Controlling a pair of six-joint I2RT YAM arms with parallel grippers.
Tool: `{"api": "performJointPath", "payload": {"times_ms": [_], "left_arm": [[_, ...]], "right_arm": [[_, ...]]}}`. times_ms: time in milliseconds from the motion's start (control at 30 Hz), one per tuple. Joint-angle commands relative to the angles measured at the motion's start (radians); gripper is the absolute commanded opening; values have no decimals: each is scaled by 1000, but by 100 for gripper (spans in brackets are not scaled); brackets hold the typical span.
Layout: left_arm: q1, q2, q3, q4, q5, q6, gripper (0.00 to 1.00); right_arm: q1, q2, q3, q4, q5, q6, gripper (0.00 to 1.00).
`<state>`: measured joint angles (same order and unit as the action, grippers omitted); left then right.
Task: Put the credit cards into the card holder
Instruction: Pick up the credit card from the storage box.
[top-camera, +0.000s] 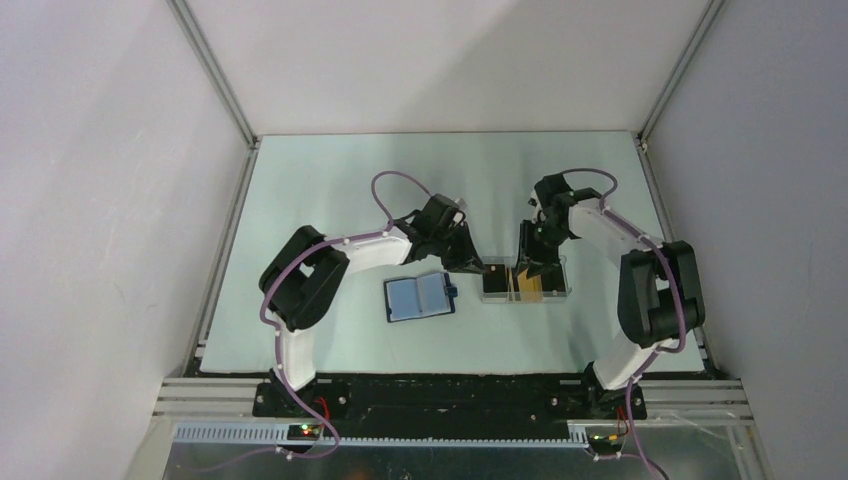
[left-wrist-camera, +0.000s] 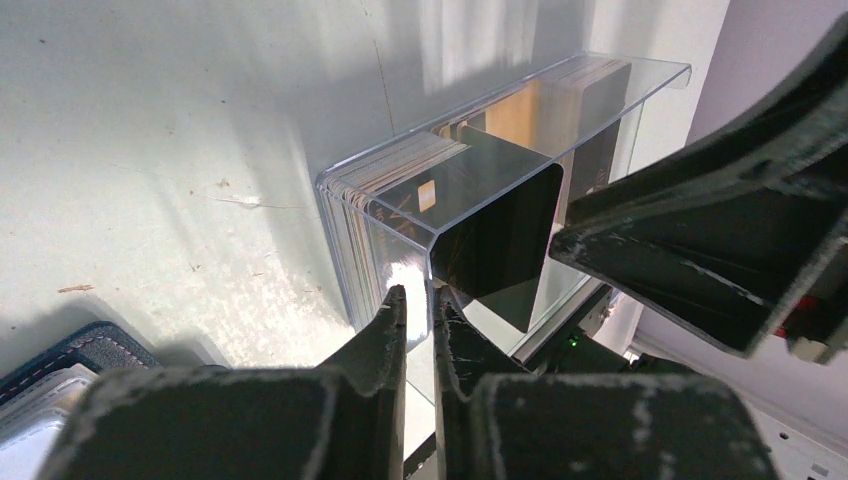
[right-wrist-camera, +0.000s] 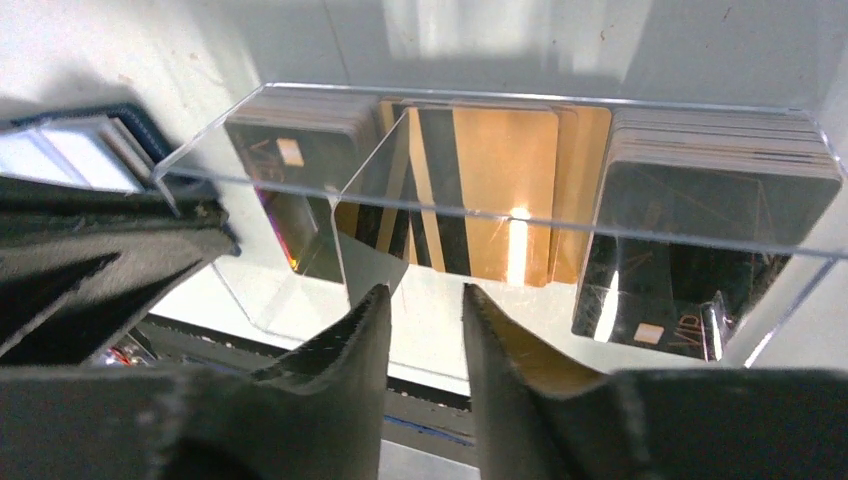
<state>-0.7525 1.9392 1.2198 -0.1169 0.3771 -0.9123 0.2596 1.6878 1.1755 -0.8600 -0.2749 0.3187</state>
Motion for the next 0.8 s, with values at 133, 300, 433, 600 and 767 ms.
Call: {"api": "performJointPath", "payload": {"times_ms": [133, 300, 433, 600, 767], "left_arm": [[-16, 105, -55, -166, -131, 79, 0], [-16, 104, -54, -166, -131, 79, 0], [-15, 103, -55, -165, -130, 79, 0], [-15, 99, -57, -166, -132, 79, 0], [-15, 90, -55, -167, -139, 82, 0]], "right_arm": [[27, -87, 92, -55, 18, 21, 54], [87, -34, 116, -70, 59, 34, 58], [123, 17, 117, -74, 105, 43, 51], [154, 73, 124, -96, 170, 43, 44], [159, 51, 129, -103, 202, 47, 3]]}}
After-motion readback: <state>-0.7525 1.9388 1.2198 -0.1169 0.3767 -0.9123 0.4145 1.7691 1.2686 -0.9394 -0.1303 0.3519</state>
